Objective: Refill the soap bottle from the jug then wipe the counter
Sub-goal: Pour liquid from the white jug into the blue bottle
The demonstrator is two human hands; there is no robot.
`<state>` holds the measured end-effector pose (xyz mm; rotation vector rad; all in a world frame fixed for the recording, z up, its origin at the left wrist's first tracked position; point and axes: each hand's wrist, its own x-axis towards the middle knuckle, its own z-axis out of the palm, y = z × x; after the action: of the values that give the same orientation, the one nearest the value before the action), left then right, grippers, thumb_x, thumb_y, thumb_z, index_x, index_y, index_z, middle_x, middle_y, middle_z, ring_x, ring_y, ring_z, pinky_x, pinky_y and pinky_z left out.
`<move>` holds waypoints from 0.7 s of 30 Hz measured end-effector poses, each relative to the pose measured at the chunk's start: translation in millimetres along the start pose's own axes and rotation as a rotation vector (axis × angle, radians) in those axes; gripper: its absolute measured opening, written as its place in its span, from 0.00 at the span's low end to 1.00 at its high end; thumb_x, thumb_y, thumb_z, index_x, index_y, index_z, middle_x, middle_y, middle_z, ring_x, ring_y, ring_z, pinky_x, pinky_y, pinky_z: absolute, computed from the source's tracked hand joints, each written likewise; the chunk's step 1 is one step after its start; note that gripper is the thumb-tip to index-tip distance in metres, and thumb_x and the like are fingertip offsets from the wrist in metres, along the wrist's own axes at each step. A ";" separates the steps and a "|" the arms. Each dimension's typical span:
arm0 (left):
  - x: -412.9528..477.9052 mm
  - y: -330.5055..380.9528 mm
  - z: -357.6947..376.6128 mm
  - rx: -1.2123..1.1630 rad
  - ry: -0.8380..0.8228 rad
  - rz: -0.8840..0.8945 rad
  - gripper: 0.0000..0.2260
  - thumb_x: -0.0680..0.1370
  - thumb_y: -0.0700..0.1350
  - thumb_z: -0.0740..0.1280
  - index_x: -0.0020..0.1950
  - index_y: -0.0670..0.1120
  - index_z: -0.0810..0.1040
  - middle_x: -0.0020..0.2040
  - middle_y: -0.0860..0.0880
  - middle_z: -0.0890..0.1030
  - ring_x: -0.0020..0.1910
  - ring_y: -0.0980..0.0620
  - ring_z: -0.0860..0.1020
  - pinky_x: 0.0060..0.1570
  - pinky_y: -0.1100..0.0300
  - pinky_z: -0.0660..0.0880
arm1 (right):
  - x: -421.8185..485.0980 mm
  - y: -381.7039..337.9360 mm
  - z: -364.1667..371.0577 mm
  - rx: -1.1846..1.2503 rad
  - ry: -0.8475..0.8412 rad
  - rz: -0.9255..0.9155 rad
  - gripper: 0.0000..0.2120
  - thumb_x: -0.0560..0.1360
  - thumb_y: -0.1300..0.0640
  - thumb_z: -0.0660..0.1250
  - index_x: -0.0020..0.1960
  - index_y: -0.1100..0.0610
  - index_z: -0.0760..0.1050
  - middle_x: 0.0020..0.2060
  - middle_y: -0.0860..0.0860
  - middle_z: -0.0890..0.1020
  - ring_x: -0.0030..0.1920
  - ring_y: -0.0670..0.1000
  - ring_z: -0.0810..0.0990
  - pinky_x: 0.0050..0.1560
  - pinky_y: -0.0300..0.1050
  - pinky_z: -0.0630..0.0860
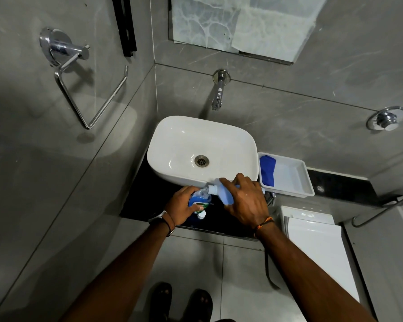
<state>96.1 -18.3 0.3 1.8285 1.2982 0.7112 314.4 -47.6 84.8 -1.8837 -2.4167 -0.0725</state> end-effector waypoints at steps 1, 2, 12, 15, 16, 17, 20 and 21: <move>-0.3 0.2 0.3 -0.001 0.001 0.002 0.24 0.72 0.42 0.78 0.66 0.42 0.76 0.62 0.43 0.80 0.61 0.46 0.80 0.62 0.48 0.79 | 0.0 -0.1 -0.4 -0.002 -0.003 0.001 0.34 0.68 0.44 0.76 0.73 0.49 0.73 0.51 0.54 0.76 0.50 0.58 0.79 0.51 0.54 0.77; -0.4 0.2 0.6 -0.001 0.001 0.002 0.24 0.72 0.42 0.78 0.66 0.42 0.76 0.62 0.43 0.80 0.61 0.46 0.80 0.63 0.49 0.79 | 0.0 -0.3 -0.8 -0.005 -0.009 0.002 0.34 0.69 0.44 0.76 0.73 0.48 0.72 0.51 0.54 0.76 0.50 0.57 0.79 0.51 0.54 0.77; -0.9 1.5 1.3 0.003 0.001 0.004 0.24 0.73 0.40 0.77 0.67 0.42 0.75 0.65 0.43 0.79 0.64 0.45 0.78 0.65 0.48 0.78 | 0.1 -2.5 -6.8 -0.012 -0.024 0.003 0.32 0.71 0.43 0.74 0.73 0.48 0.72 0.53 0.55 0.76 0.51 0.58 0.78 0.54 0.55 0.77; 0.1 1.8 1.3 -0.003 0.000 -0.003 0.24 0.73 0.41 0.77 0.67 0.42 0.75 0.65 0.43 0.79 0.64 0.45 0.78 0.65 0.47 0.78 | 1.1 -3.3 -8.8 -0.022 -0.025 0.002 0.32 0.72 0.43 0.74 0.73 0.48 0.72 0.53 0.55 0.76 0.52 0.58 0.78 0.55 0.57 0.77; 0.5 1.9 1.4 0.002 -0.001 -0.004 0.24 0.73 0.41 0.77 0.67 0.42 0.75 0.65 0.43 0.79 0.64 0.45 0.78 0.65 0.48 0.78 | 1.5 -3.7 -9.6 -0.026 -0.024 0.002 0.32 0.72 0.44 0.74 0.73 0.48 0.72 0.53 0.55 0.76 0.52 0.58 0.78 0.55 0.57 0.77; 0.8 2.0 1.2 0.006 0.000 -0.003 0.24 0.73 0.41 0.77 0.67 0.41 0.75 0.64 0.43 0.79 0.64 0.45 0.78 0.65 0.48 0.78 | 2.1 -4.2 -10.4 -0.031 -0.023 0.002 0.32 0.72 0.44 0.74 0.73 0.48 0.72 0.54 0.55 0.76 0.52 0.58 0.78 0.55 0.57 0.77; 1.3 2.1 1.2 0.006 0.009 0.003 0.24 0.73 0.40 0.77 0.66 0.41 0.75 0.63 0.42 0.79 0.62 0.45 0.79 0.64 0.48 0.79 | 3.3 -5.3 -13.0 -0.047 -0.024 0.004 0.32 0.71 0.45 0.74 0.74 0.48 0.71 0.54 0.54 0.76 0.52 0.58 0.78 0.54 0.56 0.76; 1.5 2.2 0.9 0.007 0.012 0.004 0.23 0.72 0.40 0.77 0.66 0.41 0.75 0.63 0.42 0.79 0.62 0.45 0.79 0.63 0.48 0.79 | 3.6 -5.7 -13.8 -0.051 -0.025 0.004 0.32 0.71 0.45 0.74 0.73 0.48 0.71 0.54 0.54 0.76 0.52 0.58 0.78 0.54 0.56 0.76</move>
<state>98.5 -17.5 1.7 1.8358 1.3063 0.7211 308.5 -46.7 98.9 -1.9222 -2.4502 -0.1114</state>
